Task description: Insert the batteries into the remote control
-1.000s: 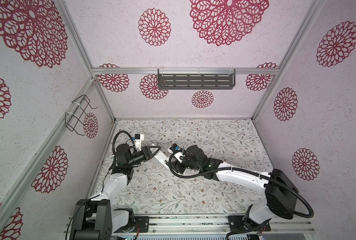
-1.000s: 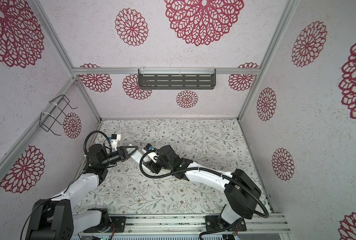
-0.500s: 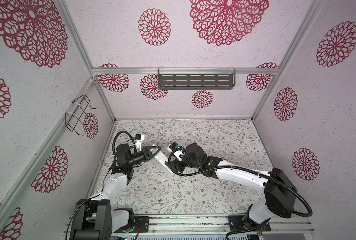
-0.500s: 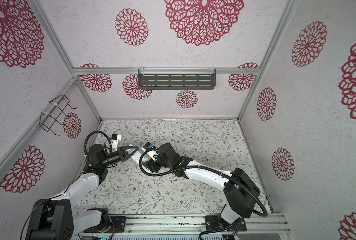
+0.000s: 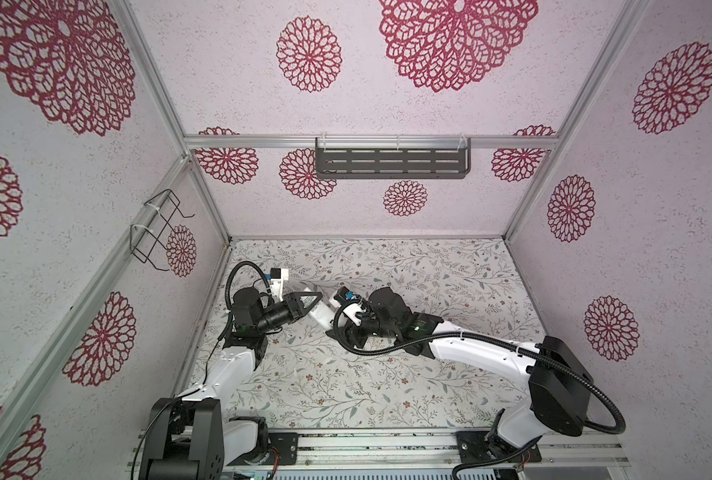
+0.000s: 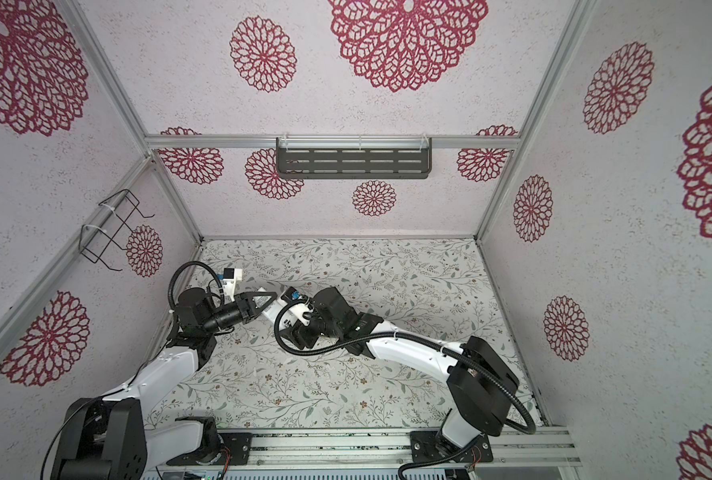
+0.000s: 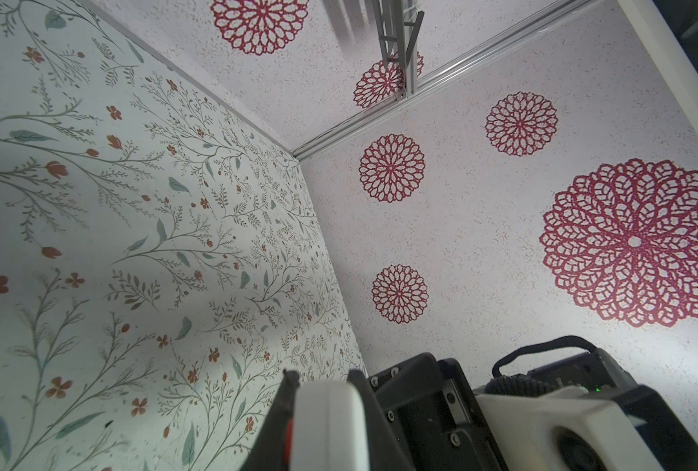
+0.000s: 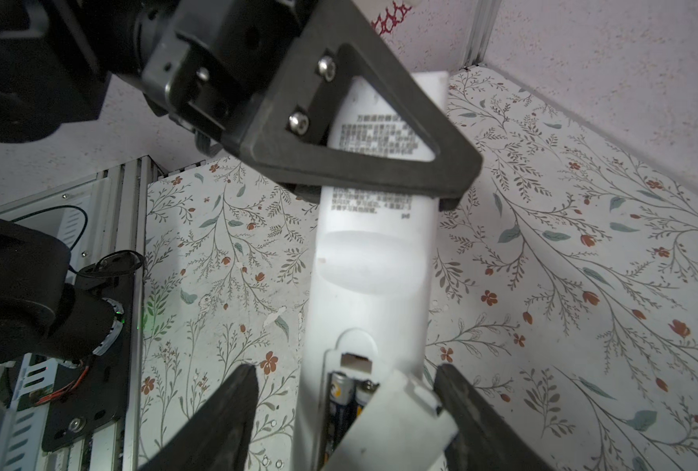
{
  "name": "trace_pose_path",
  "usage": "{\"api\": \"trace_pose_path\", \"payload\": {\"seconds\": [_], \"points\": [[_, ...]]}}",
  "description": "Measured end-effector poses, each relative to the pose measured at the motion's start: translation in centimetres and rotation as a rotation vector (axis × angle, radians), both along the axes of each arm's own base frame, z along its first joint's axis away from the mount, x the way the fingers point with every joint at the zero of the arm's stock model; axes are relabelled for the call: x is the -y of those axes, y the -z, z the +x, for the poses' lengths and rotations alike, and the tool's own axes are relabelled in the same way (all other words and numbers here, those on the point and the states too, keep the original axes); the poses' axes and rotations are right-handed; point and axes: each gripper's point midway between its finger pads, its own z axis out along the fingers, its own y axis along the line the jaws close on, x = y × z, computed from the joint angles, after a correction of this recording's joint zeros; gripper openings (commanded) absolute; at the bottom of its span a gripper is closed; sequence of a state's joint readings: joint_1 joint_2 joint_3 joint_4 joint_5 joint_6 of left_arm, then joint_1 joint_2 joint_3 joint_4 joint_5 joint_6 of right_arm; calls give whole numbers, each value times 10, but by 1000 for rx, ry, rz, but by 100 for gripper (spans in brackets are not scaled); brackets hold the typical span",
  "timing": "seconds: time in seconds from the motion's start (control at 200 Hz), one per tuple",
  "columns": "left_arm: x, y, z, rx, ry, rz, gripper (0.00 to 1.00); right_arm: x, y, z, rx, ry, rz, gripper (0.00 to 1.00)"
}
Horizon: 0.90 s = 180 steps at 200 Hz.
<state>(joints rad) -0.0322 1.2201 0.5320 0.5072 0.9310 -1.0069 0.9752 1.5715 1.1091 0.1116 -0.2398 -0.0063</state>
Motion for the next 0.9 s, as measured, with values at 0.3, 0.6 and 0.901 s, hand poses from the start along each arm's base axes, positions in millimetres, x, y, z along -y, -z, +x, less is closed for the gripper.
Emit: {"api": "trace_pose_path", "payload": {"seconds": [0.3,0.6,0.901], "points": [[0,0,0,0,-1,0,0,1,-6,4,-1,7,1,76],[0,0,0,0,-1,0,0,-8,-19,7,-5,-8,21,78],[0,1,1,-4,-6,2,0,5,-17,28,-74,93,32,78]]}}
